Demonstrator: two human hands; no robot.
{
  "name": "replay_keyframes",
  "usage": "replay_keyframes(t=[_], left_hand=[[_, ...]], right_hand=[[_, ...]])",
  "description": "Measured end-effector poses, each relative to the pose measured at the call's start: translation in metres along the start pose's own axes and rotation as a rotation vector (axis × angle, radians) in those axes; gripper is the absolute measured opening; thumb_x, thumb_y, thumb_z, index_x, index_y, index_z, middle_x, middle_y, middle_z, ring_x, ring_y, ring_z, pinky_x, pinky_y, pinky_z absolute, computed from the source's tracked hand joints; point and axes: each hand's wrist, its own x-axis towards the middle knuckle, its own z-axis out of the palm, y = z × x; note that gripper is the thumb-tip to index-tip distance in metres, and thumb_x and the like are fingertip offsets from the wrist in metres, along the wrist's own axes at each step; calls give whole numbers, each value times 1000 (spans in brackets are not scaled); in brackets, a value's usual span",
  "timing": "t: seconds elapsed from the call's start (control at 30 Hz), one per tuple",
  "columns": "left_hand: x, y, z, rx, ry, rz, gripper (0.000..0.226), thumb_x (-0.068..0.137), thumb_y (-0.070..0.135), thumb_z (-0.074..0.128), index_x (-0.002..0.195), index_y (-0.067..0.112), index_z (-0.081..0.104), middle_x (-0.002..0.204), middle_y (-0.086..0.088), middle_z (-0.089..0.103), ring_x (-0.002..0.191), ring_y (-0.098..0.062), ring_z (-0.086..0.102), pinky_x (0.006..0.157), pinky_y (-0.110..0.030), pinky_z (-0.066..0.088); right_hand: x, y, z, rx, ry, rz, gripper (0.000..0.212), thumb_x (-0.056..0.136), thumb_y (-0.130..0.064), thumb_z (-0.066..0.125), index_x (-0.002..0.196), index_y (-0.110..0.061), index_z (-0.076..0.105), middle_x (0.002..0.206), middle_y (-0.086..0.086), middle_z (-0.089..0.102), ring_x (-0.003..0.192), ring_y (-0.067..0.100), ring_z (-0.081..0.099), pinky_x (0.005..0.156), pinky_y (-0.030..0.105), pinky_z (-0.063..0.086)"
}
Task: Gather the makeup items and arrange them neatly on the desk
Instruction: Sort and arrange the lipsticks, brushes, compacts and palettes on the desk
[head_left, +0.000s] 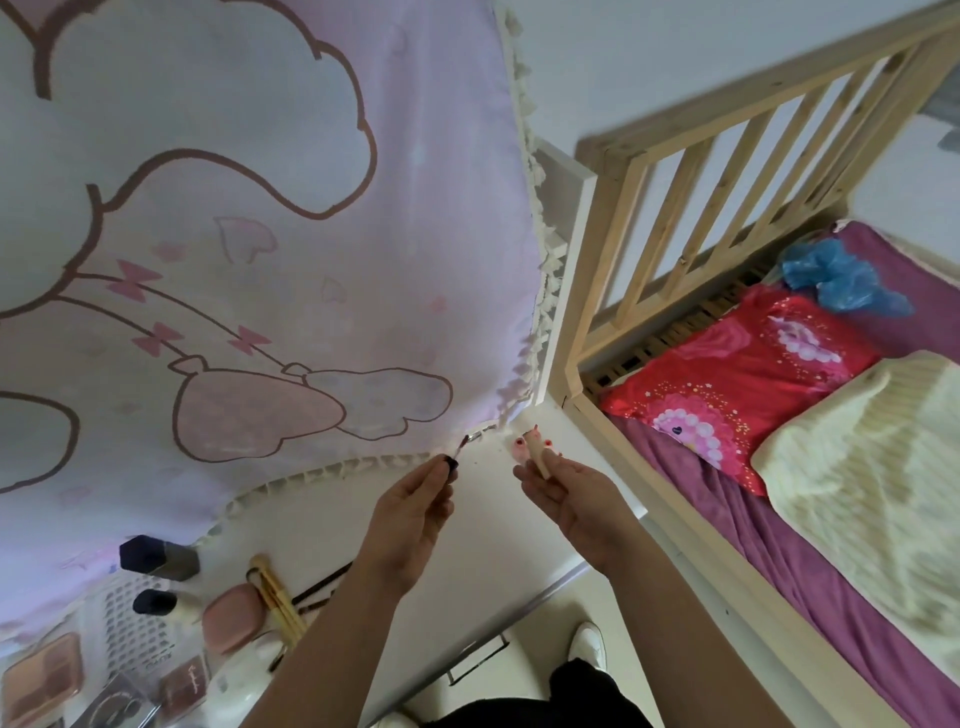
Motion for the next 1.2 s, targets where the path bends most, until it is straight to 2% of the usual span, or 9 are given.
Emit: replay_keyframes(t=[0.27,0.4,0.5,0.57,0.7,0.83,0.93,1.03,1.2], left_hand=[[25,-67,22,-51,-18,-196,20,87,-10,60,106,-7,66,97,-16,71,85,-20,71,76,-23,58],[41,-102,36,149,22,-195,22,87,-5,67,108,-4,66,104,-18,70,94,-23,69,82,-26,58],[54,-128,44,477,108,-136,22,79,8,79,98,11,69,95,-7,75,82,-13,67,77,-29,55],[61,-145,51,553,173,-98,23,75,10,82,92,17,68,89,0,76,76,-7,68,76,-25,50],[80,-173,65,793,282,10,19,75,22,82,88,29,70,90,8,71,82,-7,66,79,-20,48],[105,-196,78,889,409,39,16,75,24,78,84,35,70,87,14,70,82,-1,63,85,-24,50],[118,-211,84,919,531,76,16,76,26,76,91,30,73,87,15,71,86,-5,62,85,-27,50],[127,-221,89,930,588,117,19,78,31,74,97,31,73,92,15,70,93,-13,62,84,-30,49],[129,-228,92,939,647,155,24,77,34,75,100,29,72,96,14,70,93,-12,60,82,-23,44]], right_hand=[[4,2,-73,-4,228,29,31,92,-23,68,119,-5,68,82,-1,62,78,10,60,66,23,47],[21,5,-109,6,268,67,27,97,-26,61,114,-5,68,90,2,63,80,11,65,70,25,50],[38,6,-130,-175,275,77,27,93,-35,67,111,-15,69,97,-3,71,92,12,67,76,29,49],[51,7,-140,-359,270,48,26,91,-36,69,111,-19,67,99,-7,74,94,11,66,78,28,47],[85,15,-155,-705,304,-109,19,87,-37,74,100,-25,67,93,-9,75,88,6,68,81,25,50],[122,24,-167,-922,162,-218,17,86,-20,75,99,-24,66,95,-14,72,85,0,68,79,16,49],[141,26,-171,-1081,73,-312,19,85,-23,76,99,-29,63,93,-15,68,84,0,63,74,8,45],[156,27,-175,-1154,13,-407,19,85,-27,75,101,-28,65,90,-17,66,82,1,61,76,12,47],[163,27,-182,-1191,9,-471,21,84,-27,77,104,-25,71,93,-14,64,80,-6,60,78,9,46]])
